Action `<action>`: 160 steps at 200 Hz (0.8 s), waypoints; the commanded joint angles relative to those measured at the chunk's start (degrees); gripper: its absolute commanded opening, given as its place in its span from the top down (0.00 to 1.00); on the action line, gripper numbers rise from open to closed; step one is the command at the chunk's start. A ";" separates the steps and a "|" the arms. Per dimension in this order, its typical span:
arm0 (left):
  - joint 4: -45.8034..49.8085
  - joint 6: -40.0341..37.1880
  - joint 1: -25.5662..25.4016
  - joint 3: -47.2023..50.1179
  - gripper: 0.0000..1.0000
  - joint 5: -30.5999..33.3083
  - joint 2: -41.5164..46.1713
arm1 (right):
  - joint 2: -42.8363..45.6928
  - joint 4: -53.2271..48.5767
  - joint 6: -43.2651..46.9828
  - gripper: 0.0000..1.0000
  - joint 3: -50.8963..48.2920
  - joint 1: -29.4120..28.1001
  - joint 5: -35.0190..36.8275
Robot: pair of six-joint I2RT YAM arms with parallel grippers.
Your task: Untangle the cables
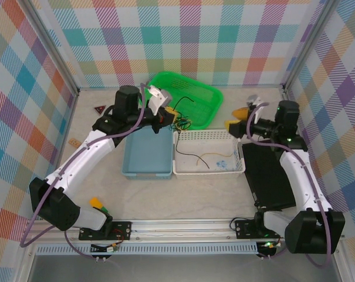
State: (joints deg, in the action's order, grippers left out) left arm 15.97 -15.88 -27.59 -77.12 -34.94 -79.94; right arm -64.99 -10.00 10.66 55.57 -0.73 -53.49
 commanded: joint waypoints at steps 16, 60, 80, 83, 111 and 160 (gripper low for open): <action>-1.56 0.89 0.01 -3.38 1.00 -3.89 1.53 | -3.94 -1.45 3.09 0.31 0.21 -6.98 -4.34; -1.41 1.38 -0.64 -4.28 1.00 -4.26 2.32 | -8.26 12.87 -26.63 0.35 -3.93 -13.09 1.44; -0.89 1.29 -0.78 -4.52 1.00 -4.09 2.53 | -10.52 18.24 -41.25 0.40 -5.08 -13.59 3.22; -0.85 1.29 -0.79 -4.55 1.00 -3.99 2.61 | -10.82 18.71 -43.41 0.40 -5.12 -13.62 3.66; -0.50 1.20 -0.88 -4.70 1.00 -3.59 2.84 | -13.00 21.35 -58.98 0.46 -4.53 -13.60 3.84; -0.54 1.74 -0.98 -5.80 1.00 -3.51 2.77 | -15.41 18.88 -71.79 0.53 -2.01 -14.03 0.73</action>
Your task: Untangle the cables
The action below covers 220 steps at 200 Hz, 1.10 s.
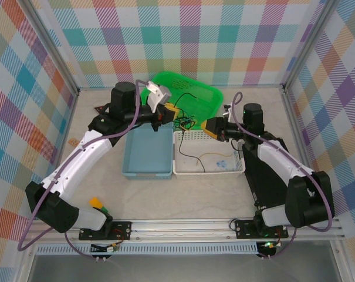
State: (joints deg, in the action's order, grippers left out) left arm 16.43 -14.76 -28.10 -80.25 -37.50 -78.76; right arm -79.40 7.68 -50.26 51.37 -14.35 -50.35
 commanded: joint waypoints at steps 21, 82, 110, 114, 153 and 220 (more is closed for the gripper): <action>-1.90 1.36 -0.47 -2.98 1.00 -1.18 1.25 | -1.48 4.44 -13.71 0.54 1.52 -1.44 -2.83; -4.11 3.24 -0.82 -5.08 1.00 -1.09 0.02 | -2.69 10.38 -18.78 0.57 2.32 -3.47 -3.22; -5.08 4.26 -0.99 -5.69 1.00 -1.27 -0.58 | -2.69 12.63 -19.75 0.59 2.68 -4.12 -3.09; -5.21 4.35 -1.06 -5.80 1.00 -1.34 -0.71 | -2.75 13.07 -19.98 0.59 2.74 -4.19 -2.96; -5.20 4.66 -1.57 -6.32 1.00 -1.11 -1.22 | -3.57 19.85 -22.94 0.60 2.42 -4.89 -2.73; -5.73 6.13 -2.47 -6.91 1.00 -1.65 -1.66 | -5.34 26.92 -26.72 0.59 2.81 -5.48 -0.40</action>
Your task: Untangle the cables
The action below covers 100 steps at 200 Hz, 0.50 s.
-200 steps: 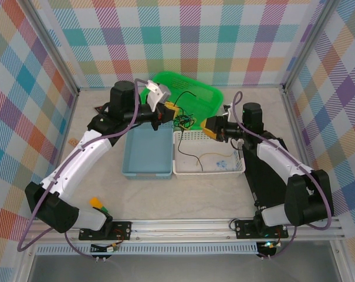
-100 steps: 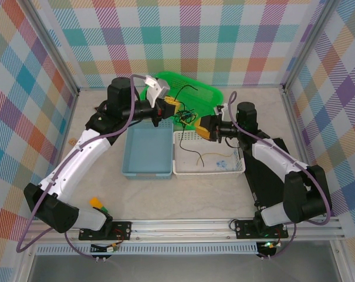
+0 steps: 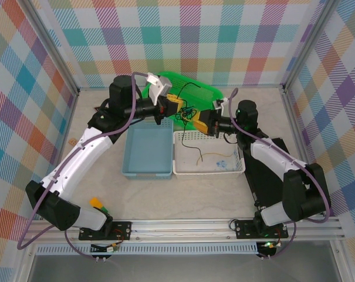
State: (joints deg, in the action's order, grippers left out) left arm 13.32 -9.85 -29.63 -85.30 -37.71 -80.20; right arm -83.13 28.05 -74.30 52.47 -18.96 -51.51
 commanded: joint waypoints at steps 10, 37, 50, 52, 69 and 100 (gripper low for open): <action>-2.77 1.16 -1.34 -1.64 1.00 -1.39 -0.17 | -2.30 8.50 -3.71 0.60 1.89 -1.12 1.00; -3.54 2.16 -2.39 -1.08 1.00 -1.46 -0.36 | -4.33 13.58 -6.34 0.62 2.46 -2.24 2.02; -4.91 3.20 -2.94 -0.84 1.00 -1.82 -0.65 | -5.08 15.68 -7.51 0.63 2.51 -2.87 3.51; -5.18 3.42 -3.02 -0.79 1.00 -1.83 -0.70 | -5.15 15.88 -7.63 0.63 2.54 -2.98 3.73; -7.00 4.96 -3.80 -0.66 1.00 -2.07 -1.37 | -6.19 17.79 -8.72 0.64 3.23 -3.70 4.79; -8.69 6.48 -4.47 -0.94 1.00 -2.14 -2.45 | -7.85 20.99 -11.32 0.64 4.39 -4.68 5.20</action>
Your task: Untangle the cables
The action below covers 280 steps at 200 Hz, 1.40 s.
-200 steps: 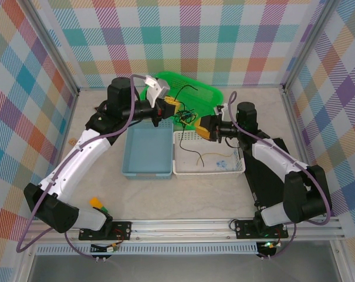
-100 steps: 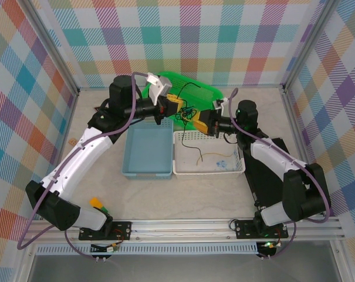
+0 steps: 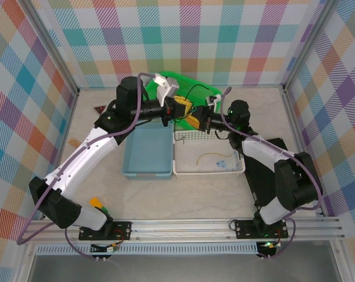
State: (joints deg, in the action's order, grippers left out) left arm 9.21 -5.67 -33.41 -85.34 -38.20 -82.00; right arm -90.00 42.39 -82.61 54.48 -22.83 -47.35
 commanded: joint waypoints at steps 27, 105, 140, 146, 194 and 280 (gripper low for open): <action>-6.95 3.69 -0.73 -0.08 1.00 -1.12 -0.76 | -1.80 9.24 -4.88 0.67 2.48 -1.32 1.21; -9.08 4.36 -0.48 1.42 1.00 9.19 1.78 | 3.74 -3.72 7.51 1.00 1.95 -1.24 2.27; -9.07 4.31 -0.46 0.85 1.00 12.97 2.18 | 8.32 -12.33 11.58 1.00 0.51 0.42 3.65; -9.04 4.23 -0.41 0.88 1.00 14.22 2.35 | 9.40 -14.35 12.63 1.00 0.17 0.84 4.00; -8.42 2.25 0.53 0.68 1.00 17.34 3.15 | 17.45 -34.12 25.24 1.00 0.78 3.93 7.22; -7.11 1.24 0.96 -1.13 1.00 8.10 1.80 | 25.28 -43.68 58.29 0.36 1.31 4.11 6.57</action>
State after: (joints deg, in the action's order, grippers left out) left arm 2.90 -3.46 -32.91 -84.27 -26.55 -80.62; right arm -66.30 -1.61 -35.33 55.00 -18.55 -38.44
